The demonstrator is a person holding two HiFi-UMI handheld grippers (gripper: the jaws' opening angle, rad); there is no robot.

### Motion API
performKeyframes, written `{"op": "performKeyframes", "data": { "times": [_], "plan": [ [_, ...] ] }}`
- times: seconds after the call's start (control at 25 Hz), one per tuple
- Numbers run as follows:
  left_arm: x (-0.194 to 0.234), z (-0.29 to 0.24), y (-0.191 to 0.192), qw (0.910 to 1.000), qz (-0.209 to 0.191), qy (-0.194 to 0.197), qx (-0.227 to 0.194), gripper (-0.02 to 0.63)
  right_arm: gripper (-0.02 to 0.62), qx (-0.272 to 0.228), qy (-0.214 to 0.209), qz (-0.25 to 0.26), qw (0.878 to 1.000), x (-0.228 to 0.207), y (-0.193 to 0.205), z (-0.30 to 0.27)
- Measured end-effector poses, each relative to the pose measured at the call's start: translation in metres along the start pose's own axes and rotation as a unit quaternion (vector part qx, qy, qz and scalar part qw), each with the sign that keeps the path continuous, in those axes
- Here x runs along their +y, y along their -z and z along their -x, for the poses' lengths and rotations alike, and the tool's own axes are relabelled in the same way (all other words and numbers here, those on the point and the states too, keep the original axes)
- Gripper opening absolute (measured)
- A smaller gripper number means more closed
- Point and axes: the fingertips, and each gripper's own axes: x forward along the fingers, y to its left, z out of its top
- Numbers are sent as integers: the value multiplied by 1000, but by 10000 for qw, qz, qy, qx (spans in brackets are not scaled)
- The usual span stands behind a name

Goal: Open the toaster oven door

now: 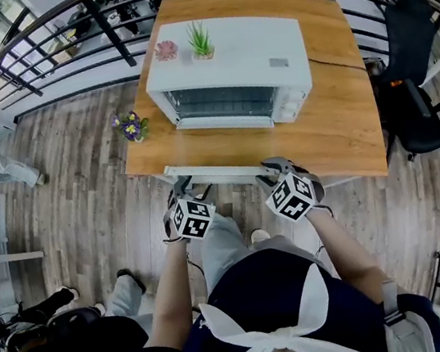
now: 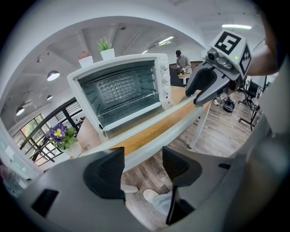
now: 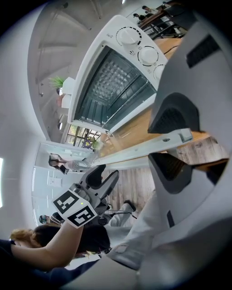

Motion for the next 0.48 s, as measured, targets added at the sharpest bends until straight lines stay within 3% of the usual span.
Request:
{"op": "performKeyframes", "data": {
  "times": [0.12,0.48],
  "plan": [
    [0,2,2,9998,198,12,-17,255,143,40,-23,17,10000,2,2,-1],
    [-1,8,9,9996,294,-25,20,256,147,107,-20,96,9999,7,8,-5]
  ]
}}
